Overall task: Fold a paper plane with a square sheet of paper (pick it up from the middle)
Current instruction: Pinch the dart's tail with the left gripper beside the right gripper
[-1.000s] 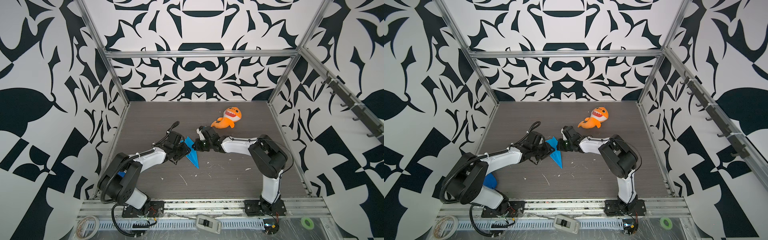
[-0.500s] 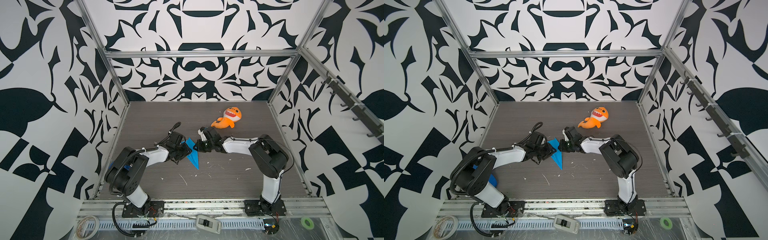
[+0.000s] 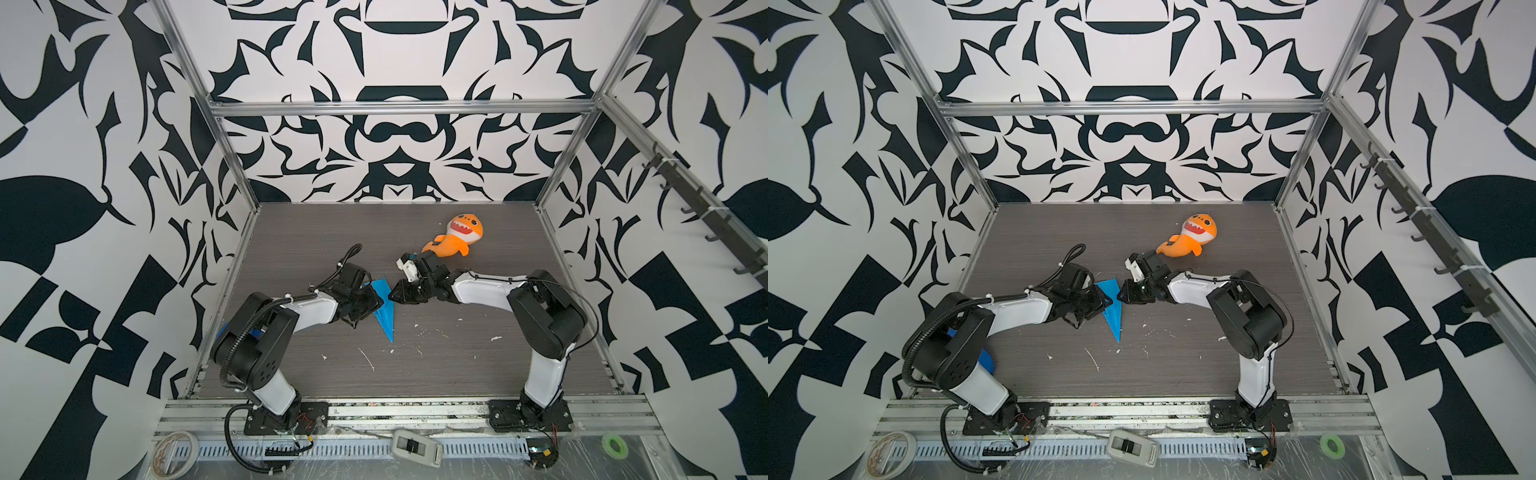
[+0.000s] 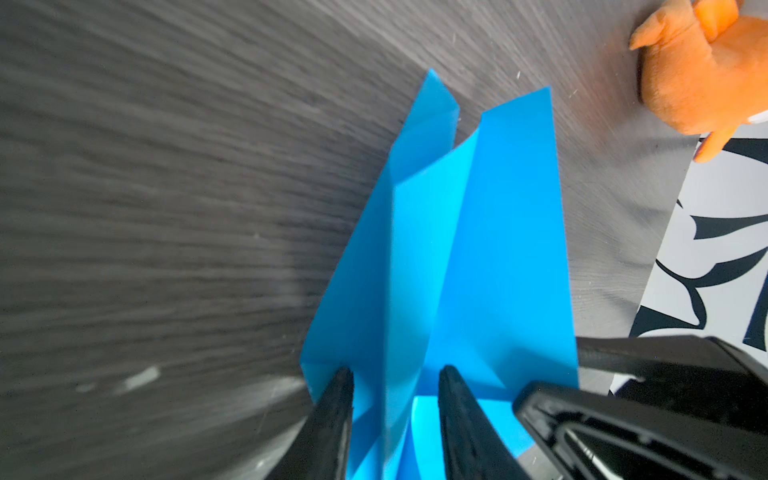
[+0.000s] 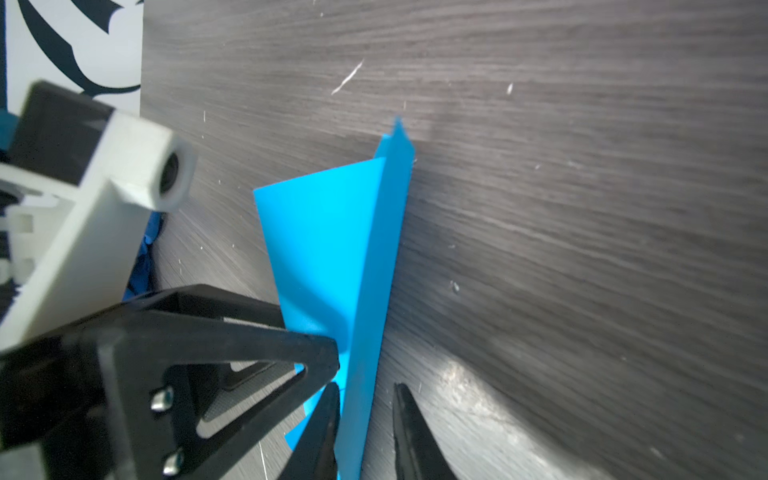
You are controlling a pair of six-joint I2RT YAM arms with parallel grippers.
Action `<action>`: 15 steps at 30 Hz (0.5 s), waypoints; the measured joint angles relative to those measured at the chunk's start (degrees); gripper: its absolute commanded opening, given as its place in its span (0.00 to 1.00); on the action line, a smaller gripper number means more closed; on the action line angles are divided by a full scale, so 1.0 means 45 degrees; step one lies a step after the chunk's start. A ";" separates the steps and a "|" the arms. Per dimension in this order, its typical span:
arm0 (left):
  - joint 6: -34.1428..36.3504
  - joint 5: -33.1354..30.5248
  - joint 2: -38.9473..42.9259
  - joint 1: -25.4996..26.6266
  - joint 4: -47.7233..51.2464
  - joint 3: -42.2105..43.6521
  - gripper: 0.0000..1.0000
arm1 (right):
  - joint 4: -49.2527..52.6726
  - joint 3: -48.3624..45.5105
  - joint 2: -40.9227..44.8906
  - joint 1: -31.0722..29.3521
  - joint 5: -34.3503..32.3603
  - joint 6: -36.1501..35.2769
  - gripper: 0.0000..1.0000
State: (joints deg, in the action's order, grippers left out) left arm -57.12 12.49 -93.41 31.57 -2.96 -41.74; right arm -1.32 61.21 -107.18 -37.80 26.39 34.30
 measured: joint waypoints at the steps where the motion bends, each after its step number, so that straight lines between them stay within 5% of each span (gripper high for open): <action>1: 0.0019 0.0010 0.0000 0.0000 0.0015 -0.0010 0.39 | 0.0078 0.0000 0.0000 0.0000 0.0000 -0.0049 0.24; 15: 0.0665 0.0539 0.0505 0.0005 0.0427 -0.0165 0.45 | 0.0277 0.0000 -0.0010 0.0073 -0.0039 -0.0194 0.09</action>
State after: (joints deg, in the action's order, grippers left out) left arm -54.13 14.92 -91.13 31.59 -1.04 -42.48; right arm -0.08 61.21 -107.22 -37.47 26.22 33.43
